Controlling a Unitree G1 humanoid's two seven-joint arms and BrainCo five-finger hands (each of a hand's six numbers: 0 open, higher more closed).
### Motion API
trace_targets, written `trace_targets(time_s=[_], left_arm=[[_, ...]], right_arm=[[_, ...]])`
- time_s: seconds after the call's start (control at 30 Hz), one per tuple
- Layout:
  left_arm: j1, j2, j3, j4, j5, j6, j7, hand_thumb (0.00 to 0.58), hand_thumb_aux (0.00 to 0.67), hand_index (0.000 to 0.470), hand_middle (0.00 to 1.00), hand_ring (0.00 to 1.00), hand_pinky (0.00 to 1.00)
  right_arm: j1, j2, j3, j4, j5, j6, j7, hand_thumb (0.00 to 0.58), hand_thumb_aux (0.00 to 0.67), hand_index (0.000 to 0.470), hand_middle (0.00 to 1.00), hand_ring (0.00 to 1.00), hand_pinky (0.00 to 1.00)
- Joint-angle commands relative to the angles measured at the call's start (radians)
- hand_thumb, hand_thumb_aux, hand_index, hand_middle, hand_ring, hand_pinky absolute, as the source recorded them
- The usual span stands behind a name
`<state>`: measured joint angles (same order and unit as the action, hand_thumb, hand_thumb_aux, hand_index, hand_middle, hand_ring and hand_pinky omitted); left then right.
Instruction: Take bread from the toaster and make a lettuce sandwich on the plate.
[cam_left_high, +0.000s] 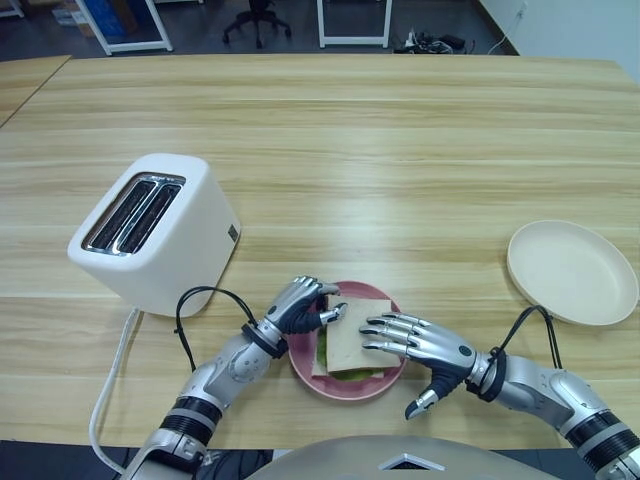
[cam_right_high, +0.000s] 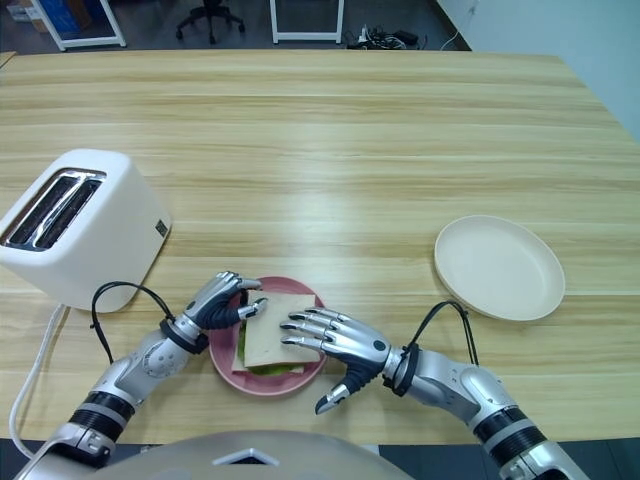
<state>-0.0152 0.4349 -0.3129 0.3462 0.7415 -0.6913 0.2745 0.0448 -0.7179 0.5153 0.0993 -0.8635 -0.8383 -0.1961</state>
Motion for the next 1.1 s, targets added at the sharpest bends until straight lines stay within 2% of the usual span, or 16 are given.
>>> trace_targets(time_s=[0.03, 0.2, 0.4, 0.47, 0.53, 0.57, 0.6, 0.63, 0.73, 0.83, 0.97, 1.03, 1.1], left_arm=[[0.01, 0.008, 0.03, -0.073, 0.167, 0.152, 0.165, 0.0, 0.0, 0.0, 0.0, 0.0, 0.0], [0.017, -0.015, 0.072, -0.247, 0.279, 0.24, 0.359, 0.0, 0.0, 0.0, 0.0, 0.0, 0.0], [0.036, -0.004, 0.121, -0.386, 0.319, 0.274, 0.527, 0.0, 0.0, 0.0, 0.0, 0.0, 0.0], [0.06, 0.028, 0.131, -0.386, 0.241, 0.204, 0.512, 0.0, 0.0, 0.0, 0.0, 0.0, 0.0], [0.122, 0.085, 0.1, -0.345, 0.054, 0.056, 0.407, 0.0, 0.0, 0.0, 0.0, 0.0, 0.0], [0.162, 0.116, 0.081, -0.317, -0.068, -0.028, 0.351, 0.58, 0.67, 0.47, 1.0, 1.0, 1.0], [0.194, 0.14, 0.076, -0.295, -0.142, -0.089, 0.317, 0.58, 0.67, 0.47, 1.0, 1.0, 1.0], [0.217, 0.16, 0.076, -0.277, -0.192, -0.135, 0.291, 0.58, 0.67, 0.47, 1.0, 1.0, 1.0], [0.268, 0.201, 0.093, -0.242, -0.249, -0.228, 0.22, 0.58, 0.67, 0.47, 1.0, 1.0, 1.0], [0.32, 0.249, 0.094, -0.226, -0.27, -0.276, 0.118, 0.58, 0.67, 0.47, 1.0, 1.0, 1.0], [0.376, 0.287, 0.053, -0.173, -0.276, -0.193, -0.066, 0.58, 0.67, 0.47, 1.0, 1.0, 1.0], [0.404, 0.295, 0.035, -0.19, -0.326, -0.157, -0.16, 0.58, 0.67, 0.47, 1.0, 1.0, 1.0], [0.42, 0.29, 0.021, -0.213, -0.363, -0.121, -0.237, 0.58, 0.67, 0.47, 1.0, 1.0, 1.0]], right_arm=[[0.023, -0.013, 0.089, 0.08, -0.145, 0.051, 0.107, 0.0, 0.0, 0.0, 0.0, 0.0, 0.0], [0.0, -0.007, 0.098, 0.112, -0.173, 0.124, 0.099, 0.0, 0.0, 0.0, 0.0, 0.0, 0.0], [-0.047, 0.014, 0.095, 0.148, -0.221, 0.186, 0.03, 0.0, 0.0, 0.0, 0.0, 0.0, 0.0], [-0.087, 0.051, 0.097, 0.169, -0.257, 0.199, -0.092, 0.0, 0.0, 0.0, 0.0, 0.0, 0.0], [-0.133, 0.134, 0.074, 0.195, -0.26, 0.199, -0.333, 0.0, 0.0, 0.0, 0.0, 0.0, 0.0], [-0.147, 0.176, 0.049, 0.198, -0.223, 0.17, -0.434, 0.301, 0.205, 0.144, 0.11, 0.11, 0.11], [-0.159, 0.202, 0.033, 0.2, -0.197, 0.139, -0.515, 0.524, 0.462, 0.324, 1.0, 1.0, 1.0], [-0.162, 0.218, 0.017, 0.199, -0.156, 0.099, -0.558, 0.58, 0.67, 0.47, 1.0, 1.0, 1.0], [-0.151, 0.229, -0.033, 0.164, -0.059, 0.0, -0.621, 0.58, 0.67, 0.47, 1.0, 1.0, 1.0], [-0.103, 0.181, -0.085, 0.104, 0.059, -0.085, -0.565, 0.58, 0.67, 0.47, 1.0, 1.0, 1.0], [-0.005, -0.022, -0.033, 0.093, 0.199, -0.205, -0.297, 0.58, 0.67, 0.47, 1.0, 1.0, 1.0], [0.048, -0.12, 0.016, 0.11, 0.227, -0.237, -0.143, 0.58, 0.67, 0.47, 1.0, 1.0, 1.0], [0.089, -0.16, 0.038, 0.117, 0.251, -0.241, -0.037, 0.58, 0.67, 0.47, 1.0, 1.0, 1.0]])
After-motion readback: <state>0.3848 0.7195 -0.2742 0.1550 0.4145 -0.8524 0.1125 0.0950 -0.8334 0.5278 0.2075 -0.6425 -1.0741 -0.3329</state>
